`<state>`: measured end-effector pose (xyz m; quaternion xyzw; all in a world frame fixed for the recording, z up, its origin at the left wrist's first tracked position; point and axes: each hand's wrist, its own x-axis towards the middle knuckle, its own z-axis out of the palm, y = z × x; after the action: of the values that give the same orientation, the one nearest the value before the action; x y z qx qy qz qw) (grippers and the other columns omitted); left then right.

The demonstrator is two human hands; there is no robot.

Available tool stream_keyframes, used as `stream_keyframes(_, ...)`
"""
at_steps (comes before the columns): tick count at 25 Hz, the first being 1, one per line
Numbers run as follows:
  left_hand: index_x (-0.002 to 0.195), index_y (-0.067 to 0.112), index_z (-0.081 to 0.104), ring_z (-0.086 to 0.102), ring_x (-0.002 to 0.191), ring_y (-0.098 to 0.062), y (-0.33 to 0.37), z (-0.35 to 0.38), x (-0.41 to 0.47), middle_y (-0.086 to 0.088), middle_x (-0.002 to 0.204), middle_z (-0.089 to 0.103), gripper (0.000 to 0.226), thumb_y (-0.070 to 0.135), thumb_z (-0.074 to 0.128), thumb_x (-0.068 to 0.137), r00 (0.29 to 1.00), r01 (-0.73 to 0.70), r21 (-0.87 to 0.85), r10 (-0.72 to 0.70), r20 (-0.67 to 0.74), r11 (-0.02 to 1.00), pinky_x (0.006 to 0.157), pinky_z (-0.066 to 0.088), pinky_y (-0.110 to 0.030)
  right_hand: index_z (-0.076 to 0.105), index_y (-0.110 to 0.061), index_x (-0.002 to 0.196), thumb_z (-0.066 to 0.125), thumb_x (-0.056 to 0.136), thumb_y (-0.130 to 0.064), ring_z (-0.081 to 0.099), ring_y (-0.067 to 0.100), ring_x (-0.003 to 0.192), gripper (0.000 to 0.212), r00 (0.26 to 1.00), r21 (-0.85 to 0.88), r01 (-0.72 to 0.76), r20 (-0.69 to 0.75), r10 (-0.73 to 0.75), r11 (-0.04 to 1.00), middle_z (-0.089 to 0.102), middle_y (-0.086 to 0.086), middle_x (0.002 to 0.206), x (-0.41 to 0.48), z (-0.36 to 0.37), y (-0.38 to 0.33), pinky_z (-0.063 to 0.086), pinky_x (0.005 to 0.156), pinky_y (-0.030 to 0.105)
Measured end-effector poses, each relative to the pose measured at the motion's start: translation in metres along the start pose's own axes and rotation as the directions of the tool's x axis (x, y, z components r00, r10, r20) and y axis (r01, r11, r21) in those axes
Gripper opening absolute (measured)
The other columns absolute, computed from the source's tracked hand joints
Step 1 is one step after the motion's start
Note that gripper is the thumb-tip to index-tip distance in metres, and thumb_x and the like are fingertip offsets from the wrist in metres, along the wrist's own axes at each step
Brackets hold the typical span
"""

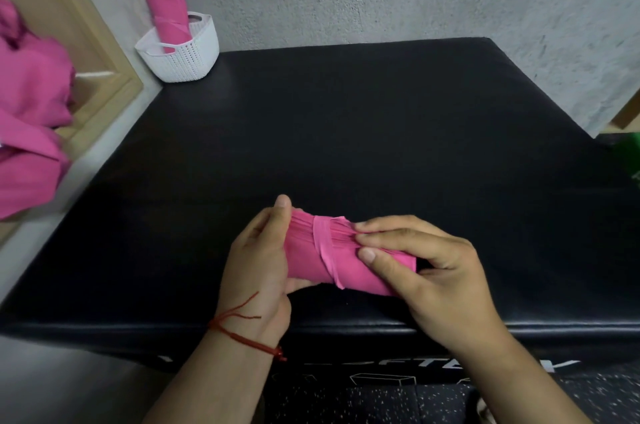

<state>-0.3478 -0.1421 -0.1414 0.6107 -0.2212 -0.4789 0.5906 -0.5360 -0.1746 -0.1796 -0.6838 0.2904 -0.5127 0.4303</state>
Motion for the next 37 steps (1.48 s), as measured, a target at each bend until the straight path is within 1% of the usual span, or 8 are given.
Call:
stream_keyframes(6,0.096,0.023,0.075,0.07,0.102,-0.02,0.005,-0.027,0.009,0.0,0.101,0.074,0.035,0.055,0.061,0.098,0.854,-0.515,0.338,0.436,0.285,0.788,0.096,0.055,-0.05,0.087,-0.016,0.095,0.084,0.082,-0.008,0.074,0.019,0.112,0.016,0.971,0.182,-0.217,-0.063,0.231,0.959,0.081,0.001,0.108,0.005,0.005,-0.004,0.056,0.099,0.027)
stream_keyframes(13,0.061,0.016,0.069,0.071,0.071,-0.018,0.021,-0.045,0.028,-0.003,0.074,0.075,0.048,0.055,0.073,0.09,0.934,-0.152,-0.049,0.127,-0.334,0.987,0.084,0.06,-0.046,0.083,-0.017,0.11,0.091,0.079,-0.012,0.067,0.022,0.126,0.033,0.992,-0.02,0.042,0.121,-0.039,0.999,0.072,-0.003,0.13,0.008,0.049,-0.011,0.057,0.1,0.027)
stream_keyframes(18,0.081,0.022,0.076,0.073,0.092,-0.027,0.046,-0.089,0.035,-0.002,0.097,0.077,0.034,0.056,0.079,0.084,0.982,-0.186,0.127,0.184,0.029,0.974,0.08,0.056,-0.041,0.086,-0.016,0.103,0.087,0.079,-0.006,0.069,0.02,0.124,0.026,0.986,0.163,-0.169,0.027,0.167,0.972,0.076,0.0,0.124,0.026,0.076,-0.018,0.056,0.098,0.024)
stream_keyframes(23,0.115,0.026,0.072,0.068,0.114,-0.012,0.064,-0.122,0.025,0.01,0.12,0.072,0.024,0.043,0.06,0.103,0.831,-0.552,0.339,0.537,0.147,0.761,0.096,0.056,-0.044,0.086,-0.016,0.103,0.079,0.084,-0.015,0.07,0.016,0.122,0.02,0.956,0.237,-0.293,0.048,0.29,0.926,0.078,0.001,0.121,0.074,0.095,-0.047,0.055,0.097,0.021)
stream_keyframes(26,0.106,0.02,0.075,0.069,0.11,-0.008,0.083,-0.14,0.025,0.009,0.114,0.075,0.024,0.032,0.055,0.105,0.785,-0.594,0.253,0.619,-0.022,0.763,0.099,0.052,-0.039,0.076,-0.025,0.118,0.08,0.086,-0.023,0.072,0.017,0.116,0.033,0.888,0.215,-0.439,0.249,0.386,0.872,0.074,0.0,0.128,0.099,0.116,-0.065,0.059,0.092,0.03)
stream_keyframes(30,0.112,0.023,0.075,0.068,0.116,-0.014,0.098,-0.167,0.032,0.008,0.119,0.074,0.025,0.036,0.057,0.1,0.766,-0.613,0.13,0.627,-0.142,0.779,0.103,0.053,-0.044,0.071,-0.032,0.129,0.078,0.091,-0.019,0.074,0.024,0.103,0.04,0.633,-0.042,-0.59,0.596,0.494,0.806,0.072,0.005,0.125,0.135,0.131,-0.096,0.061,0.081,0.04)
stream_keyframes(33,0.133,0.028,0.065,0.063,0.129,-0.02,0.104,-0.178,0.038,0.005,0.135,0.068,0.034,0.036,0.053,0.102,0.815,-0.572,-0.136,0.543,-0.202,0.809,0.103,0.053,-0.051,0.073,-0.03,0.129,0.076,0.093,-0.022,0.074,0.025,0.096,0.036,0.689,-0.002,-0.589,0.522,0.503,0.808,0.074,0.009,0.121,0.158,0.156,-0.111,0.061,0.075,0.038)
stream_keyframes(37,0.137,0.036,0.06,0.053,0.138,-0.008,0.113,-0.198,0.042,0.017,0.145,0.059,0.043,0.036,0.058,0.094,0.831,-0.554,-0.309,0.496,-0.25,0.773,0.11,0.047,-0.054,0.067,-0.02,0.134,0.075,0.095,-0.028,0.075,0.032,0.104,0.041,0.698,0.45,-0.702,0.283,0.658,0.552,0.073,0.016,0.126,0.188,0.202,-0.101,0.064,0.078,0.038)
